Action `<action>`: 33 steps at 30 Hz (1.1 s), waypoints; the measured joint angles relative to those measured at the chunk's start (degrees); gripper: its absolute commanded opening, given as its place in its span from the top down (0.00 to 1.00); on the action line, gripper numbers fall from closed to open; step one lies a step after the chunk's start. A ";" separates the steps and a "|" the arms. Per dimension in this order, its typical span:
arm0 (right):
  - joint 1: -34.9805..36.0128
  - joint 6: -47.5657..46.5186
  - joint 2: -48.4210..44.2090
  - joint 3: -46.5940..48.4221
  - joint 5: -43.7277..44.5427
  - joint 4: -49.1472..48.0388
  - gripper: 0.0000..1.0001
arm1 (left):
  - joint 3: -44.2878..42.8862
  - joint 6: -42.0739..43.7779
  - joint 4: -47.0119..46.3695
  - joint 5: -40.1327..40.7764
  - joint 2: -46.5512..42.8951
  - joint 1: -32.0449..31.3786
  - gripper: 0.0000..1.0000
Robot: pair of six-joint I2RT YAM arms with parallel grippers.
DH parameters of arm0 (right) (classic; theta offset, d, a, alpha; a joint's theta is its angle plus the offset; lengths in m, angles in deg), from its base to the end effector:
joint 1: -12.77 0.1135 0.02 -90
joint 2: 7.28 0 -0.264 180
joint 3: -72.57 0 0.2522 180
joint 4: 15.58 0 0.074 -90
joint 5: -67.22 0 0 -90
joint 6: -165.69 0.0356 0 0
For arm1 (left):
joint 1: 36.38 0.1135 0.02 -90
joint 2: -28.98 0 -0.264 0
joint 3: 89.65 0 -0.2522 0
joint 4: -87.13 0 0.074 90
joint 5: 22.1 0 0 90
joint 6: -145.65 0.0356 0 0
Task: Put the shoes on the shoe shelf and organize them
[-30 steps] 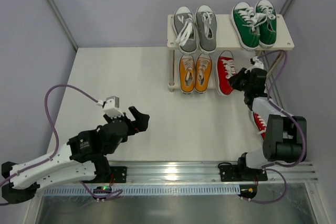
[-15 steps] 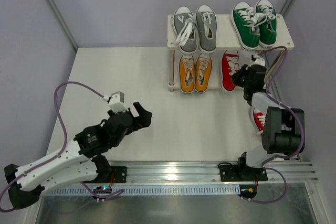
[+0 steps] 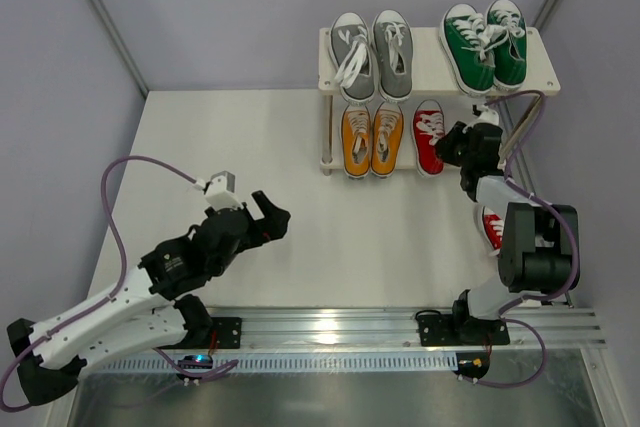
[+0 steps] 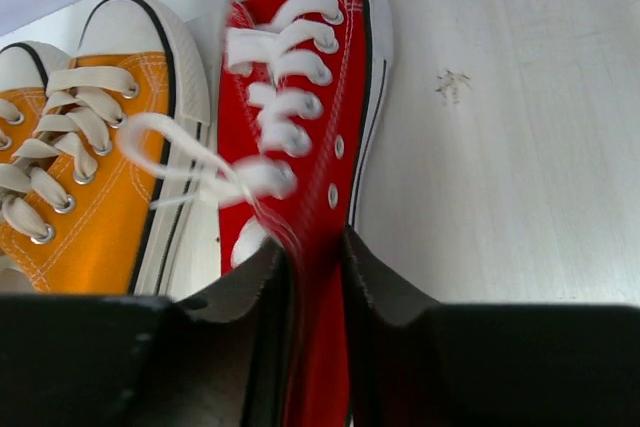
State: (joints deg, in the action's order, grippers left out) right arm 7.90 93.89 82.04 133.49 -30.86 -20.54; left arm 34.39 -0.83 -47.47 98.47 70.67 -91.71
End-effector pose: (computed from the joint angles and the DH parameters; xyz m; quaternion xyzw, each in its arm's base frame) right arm 0.3381 -0.0238 0.2141 0.1289 0.8248 0.1220 0.5368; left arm 0.1041 -0.1187 0.2971 -0.1380 0.8388 -0.2639 0.4559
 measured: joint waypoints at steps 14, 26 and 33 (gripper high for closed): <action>2.75 1.25 -9.77 -4.22 4.63 -1.40 0.00 | 0.02 -0.09 -0.07 -0.20 -4.39 0.35 0.00; 3.21 4.85 -37.31 -5.95 32.09 30.77 0.00 | 1.42 -0.07 -0.59 -3.19 -5.33 0.35 0.01; -1.77 16.94 -26.84 -2.69 43.30 56.41 0.00 | 2.03 0.00 -2.60 -8.13 -3.74 0.35 0.02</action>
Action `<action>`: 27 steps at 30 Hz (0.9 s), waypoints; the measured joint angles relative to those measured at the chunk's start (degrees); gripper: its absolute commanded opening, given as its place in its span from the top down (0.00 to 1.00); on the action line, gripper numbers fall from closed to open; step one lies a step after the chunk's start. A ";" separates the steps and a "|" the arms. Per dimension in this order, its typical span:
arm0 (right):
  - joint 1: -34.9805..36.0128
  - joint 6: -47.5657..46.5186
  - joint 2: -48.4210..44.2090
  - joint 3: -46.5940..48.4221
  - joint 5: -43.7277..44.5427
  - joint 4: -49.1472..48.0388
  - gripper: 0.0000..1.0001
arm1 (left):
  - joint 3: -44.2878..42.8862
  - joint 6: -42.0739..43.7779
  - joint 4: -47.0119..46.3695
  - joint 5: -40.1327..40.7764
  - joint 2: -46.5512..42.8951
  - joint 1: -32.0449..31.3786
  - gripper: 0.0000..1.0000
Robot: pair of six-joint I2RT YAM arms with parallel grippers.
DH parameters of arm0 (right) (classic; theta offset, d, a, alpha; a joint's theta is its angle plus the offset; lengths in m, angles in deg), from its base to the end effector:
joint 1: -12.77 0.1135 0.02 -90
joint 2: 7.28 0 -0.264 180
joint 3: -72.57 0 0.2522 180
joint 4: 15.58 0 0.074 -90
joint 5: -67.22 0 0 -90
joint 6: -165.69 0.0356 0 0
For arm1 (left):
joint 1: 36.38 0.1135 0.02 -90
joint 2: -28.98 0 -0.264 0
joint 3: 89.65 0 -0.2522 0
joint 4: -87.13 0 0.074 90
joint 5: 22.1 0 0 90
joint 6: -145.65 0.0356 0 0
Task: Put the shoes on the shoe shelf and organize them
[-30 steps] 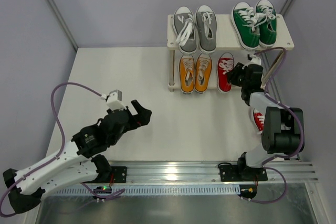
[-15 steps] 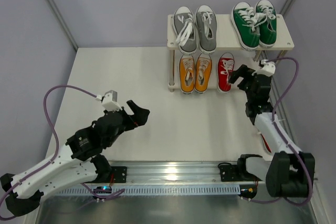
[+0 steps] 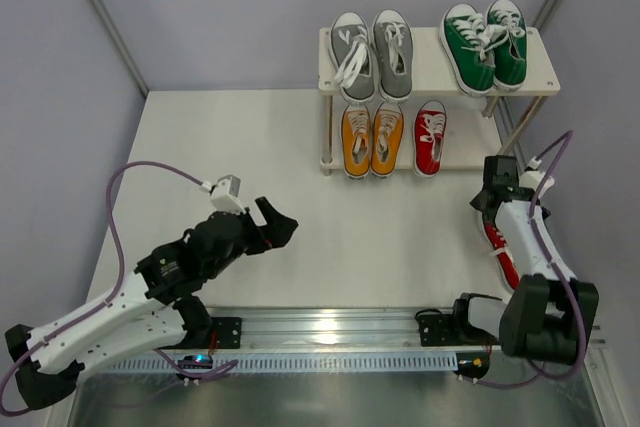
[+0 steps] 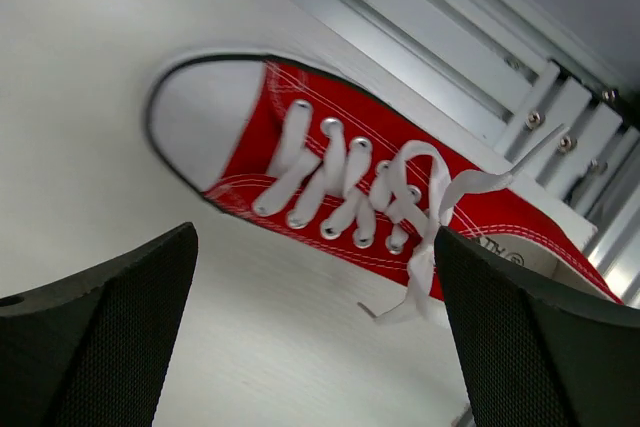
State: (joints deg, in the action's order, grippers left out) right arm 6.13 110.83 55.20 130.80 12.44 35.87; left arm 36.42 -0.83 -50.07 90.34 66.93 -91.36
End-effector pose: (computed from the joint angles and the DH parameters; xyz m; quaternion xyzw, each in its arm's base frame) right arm 0.2038 -0.0444 0.2438 0.4081 0.8191 -0.2110 0.3436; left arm 0.0970 -0.1148 0.2971 -0.1129 0.8341 -0.3313 0.4263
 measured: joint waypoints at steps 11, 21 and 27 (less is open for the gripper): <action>-7.32 7.28 11.69 -3.48 -7.37 2.21 0.01 | -3.50 1.64 2.19 -3.06 -0.33 0.00 0.02; -10.10 5.29 14.73 -5.86 -9.73 0.50 0.96 | -3.78 1.18 3.28 -3.10 -1.68 0.00 0.03; -10.23 5.29 4.76 -8.96 -14.86 0.28 0.96 | -2.62 -0.11 3.93 -2.60 -5.92 0.00 0.04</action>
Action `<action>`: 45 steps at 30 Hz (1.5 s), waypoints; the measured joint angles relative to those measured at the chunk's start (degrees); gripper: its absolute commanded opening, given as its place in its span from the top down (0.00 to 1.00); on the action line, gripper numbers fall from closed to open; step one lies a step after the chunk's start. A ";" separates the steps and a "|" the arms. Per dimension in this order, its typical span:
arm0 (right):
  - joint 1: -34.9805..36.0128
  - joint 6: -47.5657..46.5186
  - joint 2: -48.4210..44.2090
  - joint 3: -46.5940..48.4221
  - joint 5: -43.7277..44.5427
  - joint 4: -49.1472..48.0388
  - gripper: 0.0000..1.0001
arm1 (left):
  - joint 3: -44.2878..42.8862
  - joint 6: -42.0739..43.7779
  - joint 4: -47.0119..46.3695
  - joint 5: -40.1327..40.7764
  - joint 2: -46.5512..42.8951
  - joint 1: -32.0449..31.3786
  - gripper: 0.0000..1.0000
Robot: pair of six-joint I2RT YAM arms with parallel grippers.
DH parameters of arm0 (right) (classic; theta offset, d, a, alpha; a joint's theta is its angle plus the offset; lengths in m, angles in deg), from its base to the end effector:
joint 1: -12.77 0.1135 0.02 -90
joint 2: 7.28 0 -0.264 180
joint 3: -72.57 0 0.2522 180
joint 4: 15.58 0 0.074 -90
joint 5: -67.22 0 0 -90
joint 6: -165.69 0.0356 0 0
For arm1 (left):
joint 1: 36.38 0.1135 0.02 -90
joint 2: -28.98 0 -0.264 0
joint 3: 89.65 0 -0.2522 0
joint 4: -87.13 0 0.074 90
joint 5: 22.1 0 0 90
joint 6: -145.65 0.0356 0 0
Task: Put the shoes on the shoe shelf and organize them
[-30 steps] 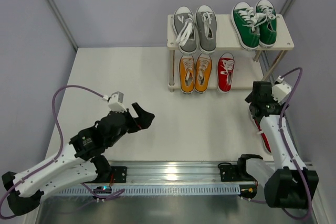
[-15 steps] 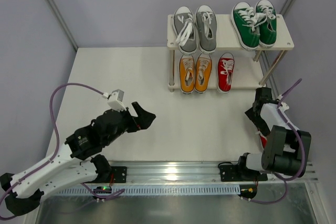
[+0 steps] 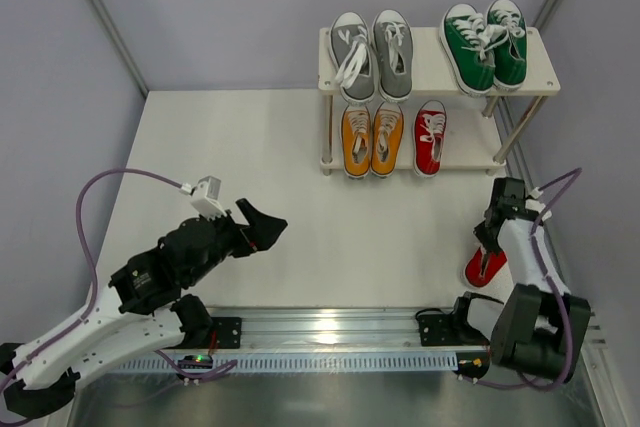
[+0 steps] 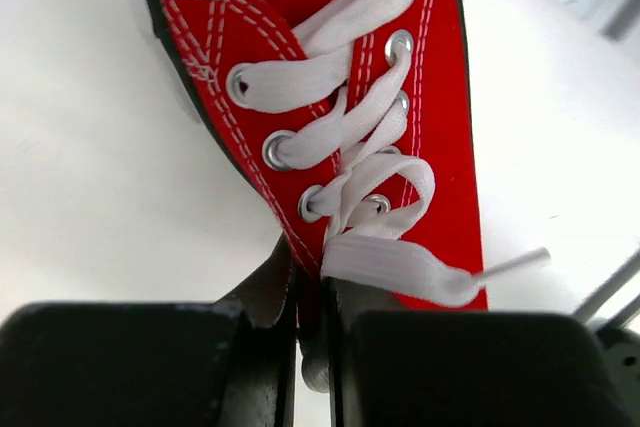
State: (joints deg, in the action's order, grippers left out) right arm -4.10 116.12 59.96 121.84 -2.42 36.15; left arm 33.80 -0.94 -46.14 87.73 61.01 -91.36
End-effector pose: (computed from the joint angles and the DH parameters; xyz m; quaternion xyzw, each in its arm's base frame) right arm 0.1830 -0.0684 0.1784 0.4919 0.8353 -0.1349 0.2053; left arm 0.0817 -0.0956 0.3176 -0.1075 0.8162 -0.3739 0.4271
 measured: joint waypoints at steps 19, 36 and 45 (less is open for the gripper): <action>55.39 -7.13 -10.21 -0.07 -31.89 8.59 0.96 | 1.05 -1.75 4.39 3.56 -5.14 0.00 0.04; 72.48 -14.88 24.68 32.37 -21.81 -4.59 0.00 | -1.09 -3.45 12.39 10.34 -11.39 0.00 0.05; 74.38 -13.60 4.11 14.29 -13.51 -10.67 0.00 | -1.14 -3.21 13.68 11.63 -11.63 0.00 0.05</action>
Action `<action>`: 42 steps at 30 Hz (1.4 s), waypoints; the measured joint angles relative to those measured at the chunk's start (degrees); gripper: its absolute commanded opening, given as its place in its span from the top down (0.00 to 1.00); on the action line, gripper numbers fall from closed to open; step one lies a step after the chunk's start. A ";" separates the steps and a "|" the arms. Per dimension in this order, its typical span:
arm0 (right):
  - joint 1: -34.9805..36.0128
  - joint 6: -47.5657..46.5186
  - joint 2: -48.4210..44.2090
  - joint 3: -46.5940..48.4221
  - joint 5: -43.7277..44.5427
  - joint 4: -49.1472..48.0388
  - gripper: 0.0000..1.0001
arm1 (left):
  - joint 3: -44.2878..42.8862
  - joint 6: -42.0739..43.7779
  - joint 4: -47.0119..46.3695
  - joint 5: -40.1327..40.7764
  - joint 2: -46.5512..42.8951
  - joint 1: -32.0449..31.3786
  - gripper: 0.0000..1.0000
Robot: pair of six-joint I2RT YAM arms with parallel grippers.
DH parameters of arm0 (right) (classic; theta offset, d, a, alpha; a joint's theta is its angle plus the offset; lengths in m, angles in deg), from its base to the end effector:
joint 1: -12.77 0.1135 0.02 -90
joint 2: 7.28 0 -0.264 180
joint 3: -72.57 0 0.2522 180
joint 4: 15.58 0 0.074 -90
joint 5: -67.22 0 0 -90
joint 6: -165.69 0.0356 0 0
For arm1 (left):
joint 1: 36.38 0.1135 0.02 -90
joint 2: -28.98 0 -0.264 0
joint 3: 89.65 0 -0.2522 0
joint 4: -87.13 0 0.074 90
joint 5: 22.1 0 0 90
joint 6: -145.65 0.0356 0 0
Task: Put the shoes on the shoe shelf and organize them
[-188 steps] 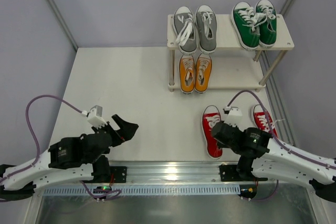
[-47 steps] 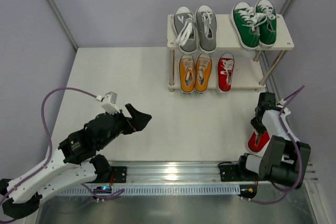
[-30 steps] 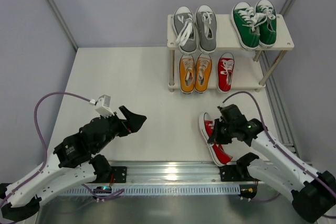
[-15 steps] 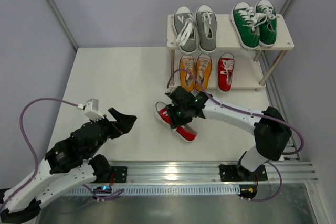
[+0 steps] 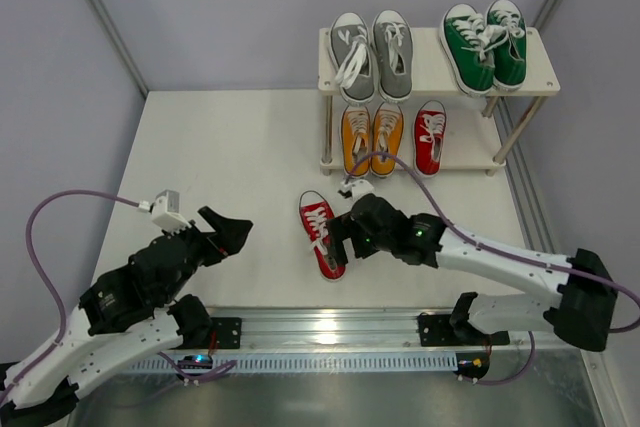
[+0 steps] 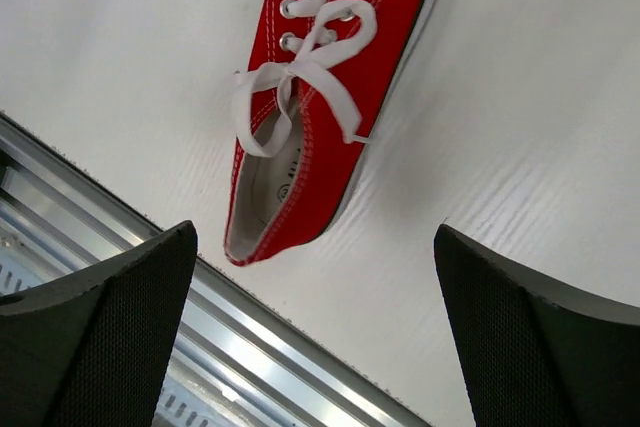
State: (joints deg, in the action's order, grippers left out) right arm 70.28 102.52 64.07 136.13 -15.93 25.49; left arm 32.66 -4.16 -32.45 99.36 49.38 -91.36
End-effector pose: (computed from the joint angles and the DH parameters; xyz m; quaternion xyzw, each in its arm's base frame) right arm 0.1418 0.2148 0.2471 -0.2270 0.9068 0.1940 0.2975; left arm 0.0549 -0.0460 0.3173 -0.1831 0.7963 -0.3249 0.4764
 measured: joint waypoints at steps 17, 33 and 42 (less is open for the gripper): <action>13.77 -1.64 -13.00 -32.61 17.55 -36.63 0.00 | 0.07 -1.09 3.06 -1.11 0.24 0.00 0.09; 31.06 11.63 13.64 -19.23 37.48 -44.52 0.00 | -1.07 -1.73 8.28 -1.33 -2.71 0.02 0.10; 27.89 26.53 25.73 -8.52 49.44 -36.89 0.00 | -1.36 -2.40 9.84 -2.36 -3.54 0.04 0.12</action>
State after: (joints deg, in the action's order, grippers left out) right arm 98.17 129.06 89.80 127.61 33.51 -11.41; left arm 31.31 -6.56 -22.62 97.00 45.84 -91.32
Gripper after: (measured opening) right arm 0.996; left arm 0.885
